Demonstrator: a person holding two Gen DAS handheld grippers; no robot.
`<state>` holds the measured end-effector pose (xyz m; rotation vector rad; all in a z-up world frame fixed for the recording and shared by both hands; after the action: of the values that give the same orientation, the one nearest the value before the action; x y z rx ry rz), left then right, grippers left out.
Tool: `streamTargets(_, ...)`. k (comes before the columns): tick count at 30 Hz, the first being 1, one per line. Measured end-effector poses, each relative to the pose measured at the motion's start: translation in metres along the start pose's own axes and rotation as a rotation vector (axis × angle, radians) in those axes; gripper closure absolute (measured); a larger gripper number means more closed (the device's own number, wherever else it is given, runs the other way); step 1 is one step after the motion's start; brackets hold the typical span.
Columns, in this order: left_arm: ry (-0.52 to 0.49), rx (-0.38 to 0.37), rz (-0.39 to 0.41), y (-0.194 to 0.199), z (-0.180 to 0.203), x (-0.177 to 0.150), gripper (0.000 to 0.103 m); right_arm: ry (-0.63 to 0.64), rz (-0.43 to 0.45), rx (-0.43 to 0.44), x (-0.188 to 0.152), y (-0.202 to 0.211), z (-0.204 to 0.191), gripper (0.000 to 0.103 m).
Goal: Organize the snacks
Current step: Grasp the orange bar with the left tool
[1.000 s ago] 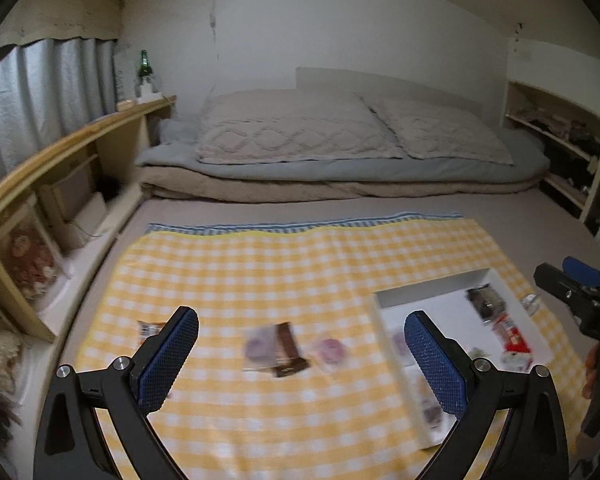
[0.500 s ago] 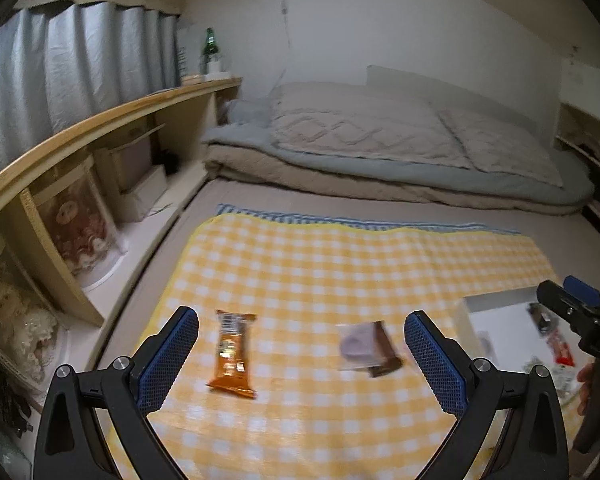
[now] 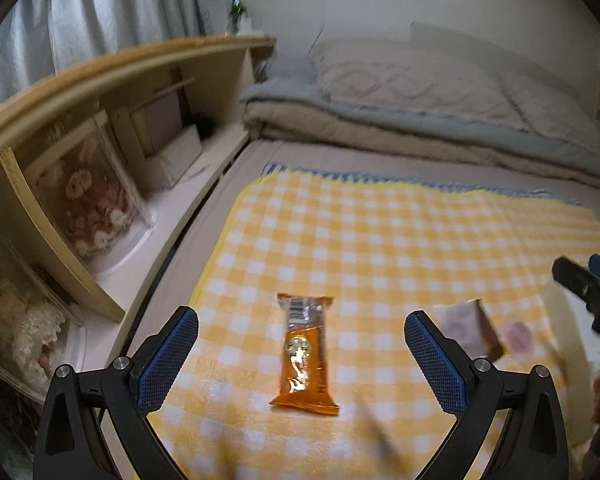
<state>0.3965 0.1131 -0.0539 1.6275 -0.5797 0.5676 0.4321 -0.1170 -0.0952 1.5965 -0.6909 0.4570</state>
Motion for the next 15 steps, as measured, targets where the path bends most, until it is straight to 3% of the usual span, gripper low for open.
streamTargets(9, 0.047, 0.044, -0.144, -0.093, -0.005, 0.010, 0.000, 0.054, -0.185, 0.024, -0.041, -0.083, -0.035, 0.000)
streamTargets(10, 0.042, 0.048, -0.155, -0.102, -0.005, 0.010, 0.004, 0.056, -0.196, 0.029, -0.046, -0.089, -0.038, 0.002)
streamTargets(14, 0.005, 0.013, -0.209, -0.132, 0.003, 0.010, 0.035, 0.097, -0.224, 0.041, -0.061, -0.108, -0.052, 0.014)
streamTargets(15, 0.001, 0.002, -0.216, -0.135, 0.003, 0.008, 0.036, 0.108, -0.230, 0.042, -0.064, -0.112, -0.056, 0.015)
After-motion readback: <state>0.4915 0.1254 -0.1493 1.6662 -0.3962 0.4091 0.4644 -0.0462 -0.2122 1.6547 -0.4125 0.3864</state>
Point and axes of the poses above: each gripper's, at about its wrist camera, not at the fingertips, and y roughly against the way its jaws point, z to its right, x to its top, the point moved 3 cm from there along -y, roughly the way its jaws point, and after that the axes turned 2 degrees about -z, right-handed, at the moved point
